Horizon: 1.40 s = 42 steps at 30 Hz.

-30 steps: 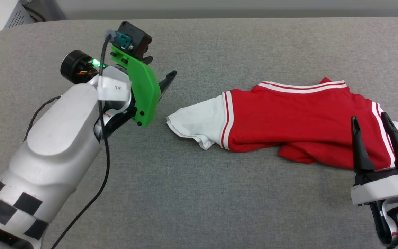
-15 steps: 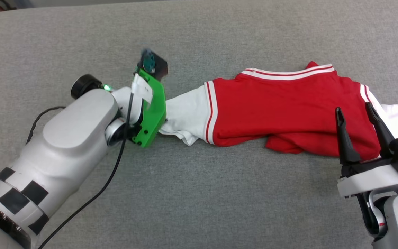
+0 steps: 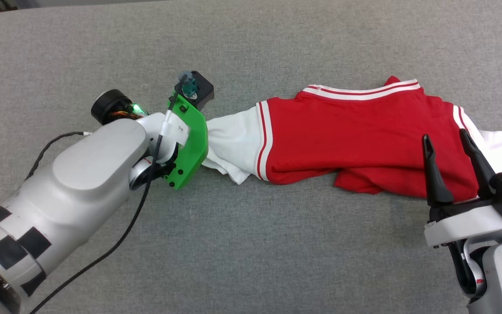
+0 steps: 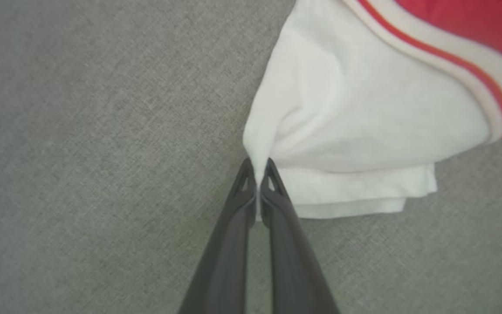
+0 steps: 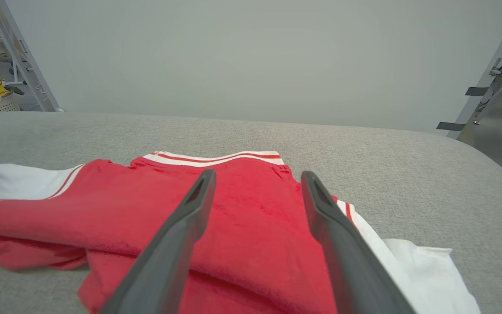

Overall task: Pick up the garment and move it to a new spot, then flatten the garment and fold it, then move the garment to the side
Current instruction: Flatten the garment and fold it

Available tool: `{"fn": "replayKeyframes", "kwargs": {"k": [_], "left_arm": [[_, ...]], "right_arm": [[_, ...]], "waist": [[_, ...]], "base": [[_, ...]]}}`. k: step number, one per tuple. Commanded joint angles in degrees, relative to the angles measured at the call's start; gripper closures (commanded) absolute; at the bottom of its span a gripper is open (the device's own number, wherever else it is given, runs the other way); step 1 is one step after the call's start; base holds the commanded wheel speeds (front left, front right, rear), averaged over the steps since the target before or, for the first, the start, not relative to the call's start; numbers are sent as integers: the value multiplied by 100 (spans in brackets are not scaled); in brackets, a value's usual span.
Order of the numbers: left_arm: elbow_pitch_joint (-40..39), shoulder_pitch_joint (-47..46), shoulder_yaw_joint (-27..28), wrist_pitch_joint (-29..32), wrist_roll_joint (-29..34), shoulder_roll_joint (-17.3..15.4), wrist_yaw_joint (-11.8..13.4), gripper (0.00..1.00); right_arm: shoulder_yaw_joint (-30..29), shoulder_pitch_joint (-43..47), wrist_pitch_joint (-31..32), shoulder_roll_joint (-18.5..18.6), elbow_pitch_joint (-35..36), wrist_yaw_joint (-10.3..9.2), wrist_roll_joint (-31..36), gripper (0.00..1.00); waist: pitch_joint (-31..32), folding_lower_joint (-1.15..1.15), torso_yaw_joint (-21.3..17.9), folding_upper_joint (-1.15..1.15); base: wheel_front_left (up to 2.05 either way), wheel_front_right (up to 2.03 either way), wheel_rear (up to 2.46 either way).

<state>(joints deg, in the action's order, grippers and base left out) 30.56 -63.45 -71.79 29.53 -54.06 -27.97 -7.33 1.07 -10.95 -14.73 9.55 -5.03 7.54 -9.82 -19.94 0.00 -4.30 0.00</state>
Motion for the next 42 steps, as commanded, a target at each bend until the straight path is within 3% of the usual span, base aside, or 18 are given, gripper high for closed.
{"fn": "replayKeyframes", "kwargs": {"k": [1,8,15,24,31,42], "left_arm": [[-104,-165,17,-235,-62,-139,-15,100],[-1008,-70,268,-1316,3,-850,65,100],[-2289,567,461,-1765,-30,-1738,700,100],[-3546,1247,595,-1866,-190,-2765,1534,100],[-3411,1125,724,-1896,-235,-2827,1569,100],[-1802,248,847,-1769,-219,-2085,910,100]], "right_arm": [[-7,-8,-27,-3,-25,-5,-40,0],[-131,252,-27,-40,-82,-5,-44,0],[-256,455,-27,-67,-87,-5,-40,0],[-319,478,-27,-74,-86,-5,-56,0],[-236,292,-27,-61,-80,-5,-75,0],[-247,-55,-27,-65,7,-5,-70,0]], "waist": [[141,0,85,0],[486,0,307,0],[713,0,552,0],[662,0,741,0],[387,0,571,0],[-288,0,88,0]], "base": [[0,0,0],[0,0,0],[0,0,0],[0,0,0],[0,0,0],[0,0,0]]}}
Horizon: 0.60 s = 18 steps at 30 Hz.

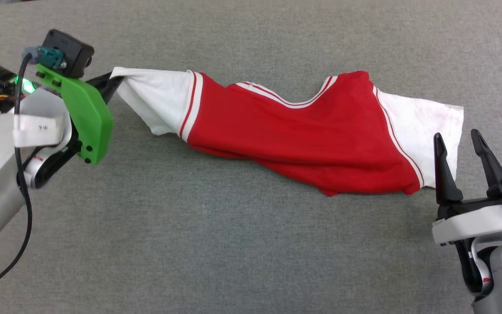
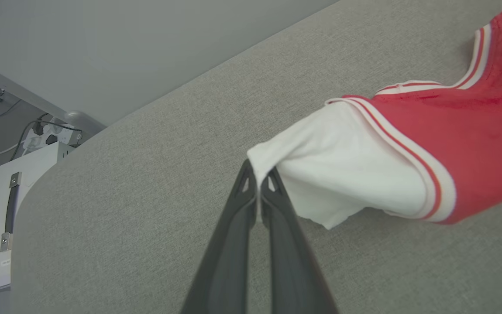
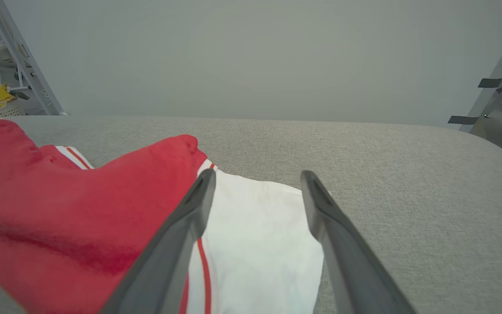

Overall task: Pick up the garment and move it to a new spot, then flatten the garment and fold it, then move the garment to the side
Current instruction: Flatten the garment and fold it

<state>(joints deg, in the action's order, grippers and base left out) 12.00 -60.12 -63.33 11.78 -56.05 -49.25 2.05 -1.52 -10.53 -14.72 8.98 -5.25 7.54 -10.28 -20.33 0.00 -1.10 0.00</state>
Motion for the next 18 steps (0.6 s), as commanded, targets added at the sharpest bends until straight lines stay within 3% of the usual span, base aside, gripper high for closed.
{"fn": "replayKeyframes", "kwargs": {"k": [1,11,18], "left_arm": [[310,-176,20,0,-41,151,-114,100],[2738,-510,-1,-219,-173,1123,-670,100],[3886,-298,-107,-521,-308,1546,-886,100]], "right_arm": [[25,-136,-28,-11,40,-5,-23,0],[24,-348,-28,-46,146,-5,24,0],[-38,-367,-28,-47,162,-5,50,0]], "waist": [[-314,0,-280,0],[-664,0,-606,0],[-651,0,-616,0]], "base": [[0,0,0],[0,0,0],[0,0,0]]}}
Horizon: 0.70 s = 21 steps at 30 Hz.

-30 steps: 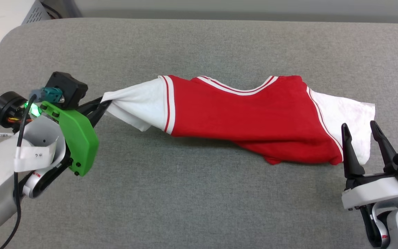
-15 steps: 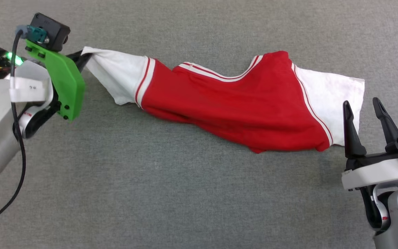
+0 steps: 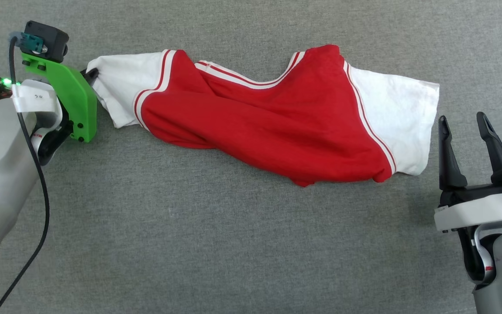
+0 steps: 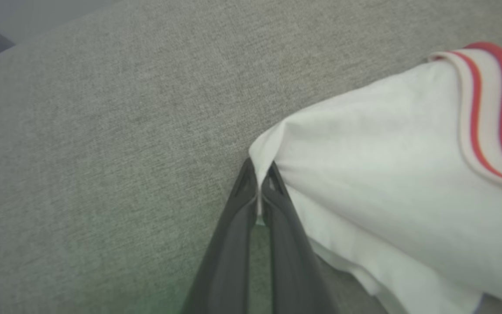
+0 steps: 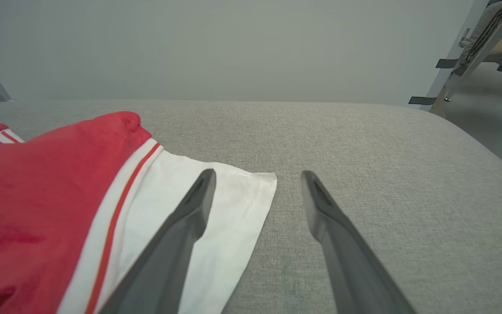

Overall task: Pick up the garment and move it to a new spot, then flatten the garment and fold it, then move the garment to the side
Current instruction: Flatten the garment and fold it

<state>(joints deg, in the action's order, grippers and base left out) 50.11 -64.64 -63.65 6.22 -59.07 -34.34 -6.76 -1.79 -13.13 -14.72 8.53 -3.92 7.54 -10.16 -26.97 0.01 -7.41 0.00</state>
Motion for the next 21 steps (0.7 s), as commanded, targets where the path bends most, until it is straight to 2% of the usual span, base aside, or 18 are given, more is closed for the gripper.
{"fn": "replayKeyframes", "kwargs": {"k": [1,2,3,8,12,15,21], "left_arm": [[164,149,-79,-95,0,95,-22,89],[223,136,-90,-214,24,114,-33,22],[271,104,-107,-429,93,123,-41,0],[300,118,-30,-1529,245,173,-44,0],[101,311,187,-2054,326,195,210,0],[-436,520,625,-2115,524,136,607,0],[-2186,1699,2007,-2120,1499,-1,1589,0]], "right_arm": [[-36,-108,-28,9,35,-5,44,0],[-48,-111,-28,22,41,-5,48,0],[-61,-122,-28,43,54,-5,48,0],[-154,-220,-28,306,81,-5,12,0],[-211,-442,-28,771,81,-5,-57,0],[-71,-708,189,1262,14,-5,-301,0],[723,-1341,1792,2349,-248,-5,-1379,0]], "waist": [[41,-1,45,0],[69,-1,67,0],[110,-1,92,0],[380,-1,257,0],[610,-1,420,0],[716,-1,557,0],[812,-1,785,0]], "base": [[0,0,0],[0,0,0],[0,0,0],[0,0,0],[0,0,0],[0,0,0],[0,0,0]]}}
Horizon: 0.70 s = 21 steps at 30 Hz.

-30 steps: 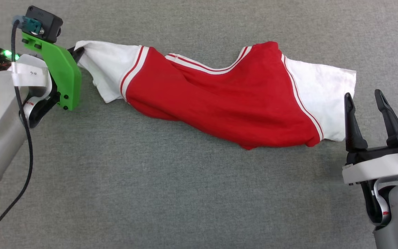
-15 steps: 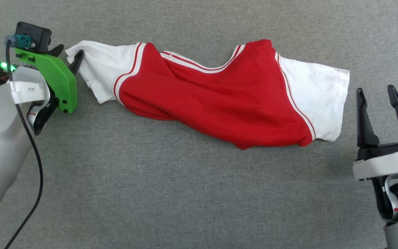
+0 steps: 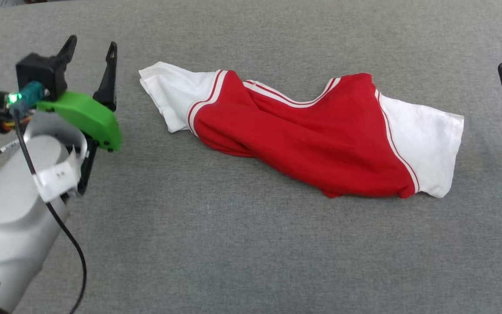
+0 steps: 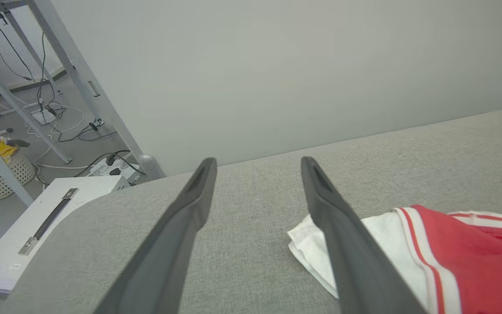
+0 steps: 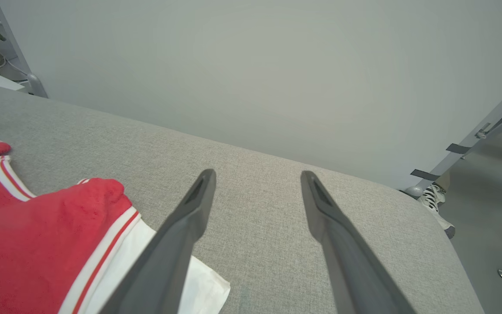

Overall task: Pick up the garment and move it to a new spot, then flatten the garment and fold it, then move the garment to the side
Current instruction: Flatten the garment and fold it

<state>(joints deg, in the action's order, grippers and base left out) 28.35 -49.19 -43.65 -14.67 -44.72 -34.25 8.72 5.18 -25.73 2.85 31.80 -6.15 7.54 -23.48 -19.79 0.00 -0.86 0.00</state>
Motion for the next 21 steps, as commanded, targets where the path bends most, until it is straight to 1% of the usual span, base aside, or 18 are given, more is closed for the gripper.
{"fn": "replayKeyframes", "kwargs": {"k": [1,3,5,8,10,12,14,15,21], "left_arm": [[-299,411,205,-31,279,4,197,0],[-787,847,582,-31,595,72,427,0],[-1185,1234,931,-31,908,146,591,0],[-1674,1746,1403,-32,1313,313,734,0],[-1941,2070,1683,-32,1565,457,787,0],[-2175,2404,1967,-32,1794,652,786,0],[-2313,2628,2158,-32,1977,840,764,0],[-2357,2777,2255,-32,2105,981,708,0],[-2375,3185,2596,-32,2561,1598,397,0]], "right_arm": [[203,-188,381,223,-95,-5,-293,0],[523,-355,988,592,-217,-5,-727,0],[875,-467,1606,935,-316,-5,-1179,0],[1303,-607,2359,1338,-411,-5,-1771,0],[1497,-675,2791,1466,-466,-5,-2006,0],[1666,-761,3207,1532,-578,-5,-2185,0],[1770,-855,3428,1573,-693,-5,-2242,0],[1849,-941,3525,1590,-781,-5,-2226,0],[2168,-1242,3665,1407,-1474,-5,-2067,0]], "waist": [[101,0,172,0],[103,0,258,0],[100,0,346,0],[78,0,452,0],[58,0,512,0],[17,0,575,0],[-32,0,640,0],[-75,0,683,0],[-258,0,854,0]], "base": [[0,0,0],[0,0,0],[0,0,0],[0,0,0],[0,0,0],[0,0,0],[0,0,0],[0,0,0],[0,0,0]]}}
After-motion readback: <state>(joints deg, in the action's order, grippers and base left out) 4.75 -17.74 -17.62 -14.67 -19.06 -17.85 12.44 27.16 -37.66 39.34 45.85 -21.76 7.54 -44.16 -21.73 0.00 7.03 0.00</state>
